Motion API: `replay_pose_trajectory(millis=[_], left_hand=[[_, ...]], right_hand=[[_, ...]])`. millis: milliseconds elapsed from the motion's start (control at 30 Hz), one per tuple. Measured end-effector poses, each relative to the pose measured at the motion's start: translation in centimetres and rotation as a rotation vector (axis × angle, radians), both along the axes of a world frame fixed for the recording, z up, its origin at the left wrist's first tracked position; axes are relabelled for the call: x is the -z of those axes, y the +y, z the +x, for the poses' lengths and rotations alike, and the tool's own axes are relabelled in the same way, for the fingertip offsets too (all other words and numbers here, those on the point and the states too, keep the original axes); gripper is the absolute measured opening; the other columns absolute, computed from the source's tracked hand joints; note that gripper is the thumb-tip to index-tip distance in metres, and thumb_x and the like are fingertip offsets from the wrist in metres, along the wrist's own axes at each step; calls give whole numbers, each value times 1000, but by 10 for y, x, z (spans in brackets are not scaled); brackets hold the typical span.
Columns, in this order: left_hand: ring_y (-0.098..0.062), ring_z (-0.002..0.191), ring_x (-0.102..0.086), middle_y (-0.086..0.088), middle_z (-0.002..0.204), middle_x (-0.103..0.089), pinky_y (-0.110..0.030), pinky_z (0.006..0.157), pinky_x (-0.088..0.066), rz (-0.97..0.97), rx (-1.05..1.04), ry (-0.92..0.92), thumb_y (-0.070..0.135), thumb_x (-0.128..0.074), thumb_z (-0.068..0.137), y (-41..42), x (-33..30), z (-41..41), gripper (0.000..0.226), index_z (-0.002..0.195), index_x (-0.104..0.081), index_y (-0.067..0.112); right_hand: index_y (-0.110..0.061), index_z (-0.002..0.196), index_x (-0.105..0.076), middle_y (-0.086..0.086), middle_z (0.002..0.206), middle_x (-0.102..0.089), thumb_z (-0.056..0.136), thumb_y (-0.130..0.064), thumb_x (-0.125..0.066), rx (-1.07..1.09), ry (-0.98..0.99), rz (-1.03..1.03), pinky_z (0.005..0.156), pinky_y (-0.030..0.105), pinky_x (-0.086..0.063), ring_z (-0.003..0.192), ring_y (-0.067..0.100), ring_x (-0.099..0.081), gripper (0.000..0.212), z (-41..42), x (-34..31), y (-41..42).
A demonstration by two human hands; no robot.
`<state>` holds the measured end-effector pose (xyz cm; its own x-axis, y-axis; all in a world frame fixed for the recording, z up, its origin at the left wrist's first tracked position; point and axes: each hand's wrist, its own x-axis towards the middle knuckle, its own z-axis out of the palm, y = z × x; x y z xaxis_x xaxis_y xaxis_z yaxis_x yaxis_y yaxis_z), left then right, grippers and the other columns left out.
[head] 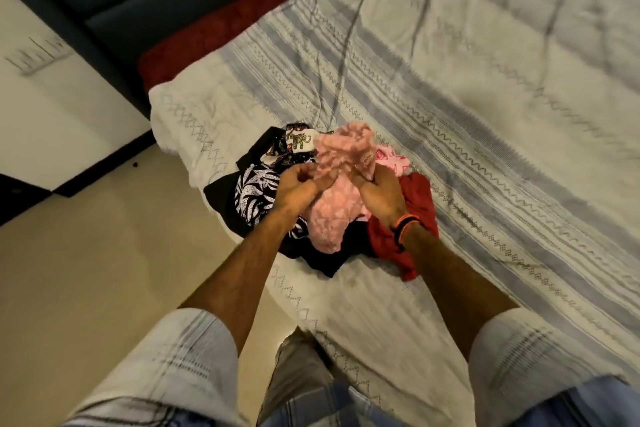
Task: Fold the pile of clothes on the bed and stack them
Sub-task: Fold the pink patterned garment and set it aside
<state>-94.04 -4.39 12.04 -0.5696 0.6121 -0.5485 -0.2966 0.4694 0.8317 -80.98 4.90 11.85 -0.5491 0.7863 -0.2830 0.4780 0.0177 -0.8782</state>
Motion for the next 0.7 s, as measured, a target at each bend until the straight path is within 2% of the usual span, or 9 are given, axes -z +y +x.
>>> replay_pose_trajectory(millis=[67, 167, 267, 333, 400, 467, 533, 633, 700], left_hand=[[-13, 97, -65, 0, 113, -67, -26, 74, -54, -6, 93, 52, 25, -84, 75, -9, -17, 11, 57, 123, -56, 9], [-13, 97, -66, 0, 114, -68, -25, 71, -54, 28, 168, 97, 31, -86, 72, -22, -44, 23, 64, 124, -56, 9], [-14, 96, -68, -1, 111, -71, -26, 69, -56, 61, 203, 165, 35, -87, 70, -27, -74, 33, 62, 121, -62, 9], [-17, 95, -69, -1, 105, -72, -32, 74, -58, 91, 207, 166, 35, -84, 73, -26, -95, 40, 53, 115, -65, 8], [-26, 99, -69, -8, 107, -73, -40, 81, -58, 137, 236, 110, 40, -78, 78, -24, -114, 46, 52, 114, -67, 4], [-33, 101, -67, -13, 109, -72, -48, 83, -55, 168, 276, 58, 51, -71, 76, -17, -128, 50, 66, 115, -66, -2], [-32, 102, -65, -13, 111, -71, -48, 85, -52, 200, 300, 0, 59, -63, 77, -13, -140, 54, 73, 119, -64, -2], [-27, 115, -62, -9, 122, -68, -47, 95, -52, 264, 263, -222, 59, -41, 95, -1, -154, 58, 60, 125, -62, 12], [-30, 120, -60, -14, 127, -65, -46, 98, -52, 299, 250, -371, 48, -34, 103, 1, -163, 58, 52, 130, -58, 10]], right_hand=[[-21, 104, -70, 3, 101, -74, 93, -45, -61, 21, 103, -32, 86, 46, -55, 97, 25, -69, 28, 8, -20, -4], [-33, 99, -71, -7, 96, -74, 91, -54, -59, 21, 221, -54, 83, 42, -56, 103, 23, -69, 26, 22, -47, -6], [-16, 104, -73, -3, 95, -75, 94, -40, -62, 93, 324, -1, 83, 44, -57, 91, 18, -71, 28, 38, -77, -7], [-15, 108, -73, 0, 101, -75, 95, -36, -63, 116, 399, -11, 86, 45, -58, 95, 19, -72, 26, 48, -97, -9], [-19, 107, -72, 0, 105, -75, 96, -33, -63, 140, 466, -19, 89, 45, -57, 99, 18, -71, 19, 57, -116, -10], [-22, 105, -72, 1, 107, -75, 95, -32, -64, 174, 500, -10, 92, 49, -55, 101, 20, -71, 16, 64, -132, -9], [-24, 102, -72, 4, 107, -75, 93, -38, -65, 206, 510, 6, 93, 54, -53, 102, 25, -70, 18, 71, -143, -7], [-15, 100, -73, 18, 108, -71, 89, -46, -67, 275, 520, 12, 93, 59, -52, 104, 37, -67, 34, 79, -160, -2], [-17, 100, -72, 11, 107, -74, 93, -36, -66, 319, 559, 3, 93, 49, -55, 104, 30, -69, 21, 83, -175, -6]])
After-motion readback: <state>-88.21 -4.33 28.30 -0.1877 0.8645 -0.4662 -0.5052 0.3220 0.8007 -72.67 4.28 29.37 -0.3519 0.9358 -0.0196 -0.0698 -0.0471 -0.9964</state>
